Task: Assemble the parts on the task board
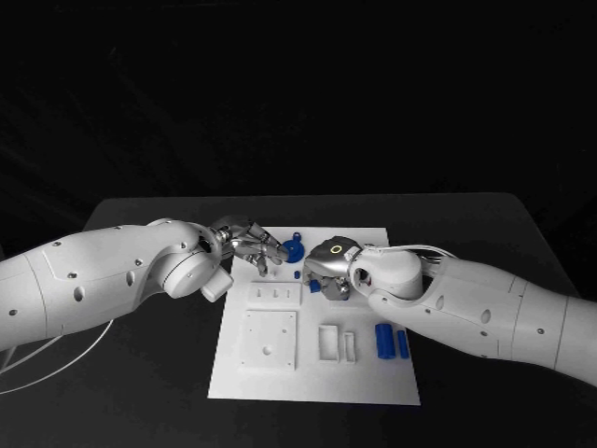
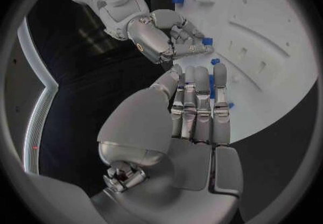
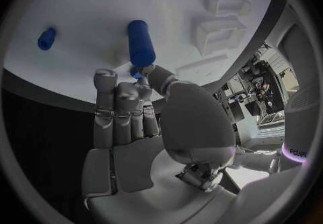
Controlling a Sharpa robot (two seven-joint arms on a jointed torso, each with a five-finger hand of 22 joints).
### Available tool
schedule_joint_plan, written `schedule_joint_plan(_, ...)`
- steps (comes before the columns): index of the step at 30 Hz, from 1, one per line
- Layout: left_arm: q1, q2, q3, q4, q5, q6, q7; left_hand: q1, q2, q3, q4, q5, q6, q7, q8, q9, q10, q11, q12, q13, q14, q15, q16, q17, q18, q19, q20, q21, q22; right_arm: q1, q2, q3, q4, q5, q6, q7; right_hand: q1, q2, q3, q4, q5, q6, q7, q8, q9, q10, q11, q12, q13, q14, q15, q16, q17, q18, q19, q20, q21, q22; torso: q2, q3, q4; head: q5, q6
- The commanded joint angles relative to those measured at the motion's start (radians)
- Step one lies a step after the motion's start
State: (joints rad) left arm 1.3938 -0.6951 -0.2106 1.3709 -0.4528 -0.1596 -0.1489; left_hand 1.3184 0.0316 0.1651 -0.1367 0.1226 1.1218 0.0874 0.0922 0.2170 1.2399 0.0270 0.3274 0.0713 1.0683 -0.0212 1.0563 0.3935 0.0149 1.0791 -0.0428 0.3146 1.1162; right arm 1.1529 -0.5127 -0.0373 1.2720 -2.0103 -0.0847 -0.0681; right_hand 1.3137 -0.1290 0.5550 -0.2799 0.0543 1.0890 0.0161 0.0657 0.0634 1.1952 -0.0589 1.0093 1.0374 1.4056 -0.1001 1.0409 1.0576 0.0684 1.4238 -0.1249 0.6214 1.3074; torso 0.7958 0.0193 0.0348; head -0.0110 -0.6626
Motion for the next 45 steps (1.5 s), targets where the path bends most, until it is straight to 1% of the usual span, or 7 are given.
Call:
schedule_joint_plan(1, 0.001, 0.002, 0.001, 0.003, 0.009, 0.008, 0.008, 0.006, 0.004, -0.006, 0.003, -0.004, -0.003, 0.002, 0.004, -0.002, -0.009, 0.003, -0.007, -0.001, 0.000, 0.005, -0.004, 0.001, 0.021, 0.000, 0.005, -0.006, -0.002, 0.000, 0.006, -0.005, -0.005, -0.012, 0.026, 0.014, -0.008, 0.005, 0.000, -0.001, -0.006, 0.012, 0.001, -0.004, -0.001, -0.011, 0.001, 0.000, 0.000, -0.007, 0.002, 0.003, 0.002, -0.017, -0.005, 0.004, 0.002, 0.062, 0.001, -0.0005, -0.0005, 0.000, -0.001)
schedule_joint_plan(11, 0.001, 0.003, 0.001, 0.002, 0.009, 0.015, 0.002, 0.006, 0.005, -0.007, 0.005, -0.004, -0.005, 0.003, 0.004, -0.003, -0.011, 0.004, -0.007, -0.001, 0.000, 0.006, -0.004, 0.002, 0.021, 0.001, 0.006, -0.007, -0.002, 0.000, 0.015, -0.021, -0.024, -0.007, 0.042, 0.014, -0.023, 0.015, -0.022, 0.001, -0.007, 0.038, 0.014, -0.002, 0.000, -0.015, 0.006, 0.008, 0.003, -0.007, 0.005, 0.004, 0.007, -0.015, -0.005, 0.006, -0.001, 0.061, 0.000, -0.0008, -0.0015, 0.001, -0.003)
schedule_joint_plan(23, 0.001, 0.004, 0.001, 0.001, 0.009, 0.022, -0.003, 0.006, 0.005, -0.008, 0.008, -0.006, -0.006, 0.003, 0.004, -0.004, -0.012, 0.005, -0.008, -0.001, 0.000, 0.006, -0.004, 0.002, 0.022, 0.001, 0.006, -0.009, -0.003, 0.000, 0.017, -0.024, -0.033, 0.006, 0.007, 0.016, -0.032, 0.047, -0.090, 0.010, -0.006, 0.113, 0.035, 0.000, 0.003, -0.009, 0.020, 0.020, 0.010, -0.003, 0.011, 0.008, 0.015, -0.011, 0.002, 0.012, -0.001, 0.062, -0.001, -0.0002, -0.0013, 0.001, -0.003)
schedule_joint_plan(28, 0.001, 0.004, 0.001, 0.000, 0.009, 0.025, -0.005, 0.007, 0.004, -0.009, 0.009, -0.007, -0.008, 0.004, 0.004, -0.004, -0.014, 0.005, -0.008, -0.001, 0.000, 0.007, -0.004, 0.002, 0.022, 0.002, 0.006, -0.010, -0.004, 0.000, 0.017, -0.024, -0.030, 0.025, -0.010, 0.013, -0.057, 0.050, -0.177, 0.053, -0.008, 0.110, 0.030, -0.002, 0.001, -0.003, 0.025, 0.025, 0.012, 0.002, 0.016, 0.012, 0.019, -0.009, 0.009, 0.017, 0.000, 0.060, 0.000, -0.0012, -0.0018, 0.000, -0.003)
schedule_joint_plan(35, 0.001, 0.004, 0.001, -0.001, 0.009, 0.028, -0.007, 0.007, 0.003, -0.010, 0.010, -0.008, -0.010, 0.004, 0.004, -0.005, -0.016, 0.006, -0.009, -0.001, 0.000, 0.007, -0.004, 0.002, 0.022, 0.002, 0.007, -0.011, -0.005, 0.000, 0.017, -0.024, -0.027, 0.049, -0.031, 0.002, -0.079, 0.031, -0.263, 0.099, -0.007, 0.085, 0.038, -0.004, 0.001, -0.002, 0.030, 0.022, 0.007, 0.004, 0.017, 0.012, 0.021, -0.006, 0.015, 0.018, -0.007, 0.058, -0.001, -0.0018, -0.0016, -0.003, -0.003)
schedule_joint_plan(36, 0.001, 0.004, 0.001, 0.000, 0.009, 0.028, -0.007, 0.007, 0.003, -0.010, 0.010, -0.008, -0.010, 0.004, 0.004, -0.005, -0.016, 0.006, -0.009, -0.001, 0.000, 0.007, -0.004, 0.002, 0.022, 0.002, 0.007, -0.011, -0.005, 0.000, 0.017, -0.024, -0.027, 0.054, -0.035, -0.003, -0.075, 0.030, -0.291, 0.120, -0.007, 0.082, 0.039, -0.003, 0.001, -0.002, 0.032, 0.020, 0.005, 0.004, 0.019, 0.012, 0.022, -0.004, 0.018, 0.021, -0.010, 0.058, -0.001, -0.0017, -0.0014, -0.003, -0.003)
schedule_joint_plan(45, 0.001, 0.003, 0.001, -0.001, 0.009, 0.032, -0.010, 0.009, 0.003, -0.010, 0.011, -0.007, -0.013, 0.005, 0.003, -0.006, -0.020, 0.007, -0.009, -0.001, 0.000, 0.008, -0.004, 0.002, 0.023, 0.003, 0.007, -0.011, -0.005, 0.000, 0.016, -0.024, -0.028, 0.075, -0.040, -0.018, -0.093, 0.010, -0.329, 0.179, -0.006, 0.053, 0.052, -0.004, 0.000, -0.007, 0.041, 0.013, -0.003, 0.004, 0.024, 0.009, 0.023, 0.002, 0.023, 0.024, -0.020, 0.059, -0.001, -0.0012, -0.0015, -0.004, -0.002)
